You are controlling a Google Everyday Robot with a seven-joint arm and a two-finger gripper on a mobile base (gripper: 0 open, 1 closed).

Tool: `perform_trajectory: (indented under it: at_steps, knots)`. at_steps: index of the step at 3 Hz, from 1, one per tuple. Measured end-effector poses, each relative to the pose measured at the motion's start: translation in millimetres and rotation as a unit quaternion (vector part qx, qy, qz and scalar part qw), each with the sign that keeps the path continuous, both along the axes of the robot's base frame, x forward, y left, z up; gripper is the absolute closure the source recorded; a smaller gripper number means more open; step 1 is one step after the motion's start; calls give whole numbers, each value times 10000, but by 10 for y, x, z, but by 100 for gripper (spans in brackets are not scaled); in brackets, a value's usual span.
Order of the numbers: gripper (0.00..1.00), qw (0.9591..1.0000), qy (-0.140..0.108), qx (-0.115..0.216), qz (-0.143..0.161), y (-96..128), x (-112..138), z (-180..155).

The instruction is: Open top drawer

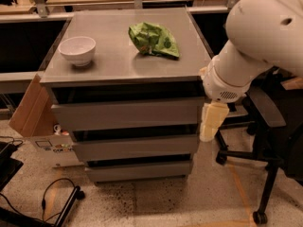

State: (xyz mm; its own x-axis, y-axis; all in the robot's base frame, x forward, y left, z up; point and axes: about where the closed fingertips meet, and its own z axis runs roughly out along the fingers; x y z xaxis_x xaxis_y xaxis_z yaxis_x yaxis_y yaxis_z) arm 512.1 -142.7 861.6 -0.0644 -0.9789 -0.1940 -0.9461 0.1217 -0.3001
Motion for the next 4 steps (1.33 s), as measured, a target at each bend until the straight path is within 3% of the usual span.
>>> perform_trajectory:
  at_steps: [1,3,4]
  knots:
    - [0,9998,-17,-215,15,122,200,-332]
    - [0,9990,228,-379,-110,310,589,-986]
    - [0,9990,228,-379,-109,310,588,-986]
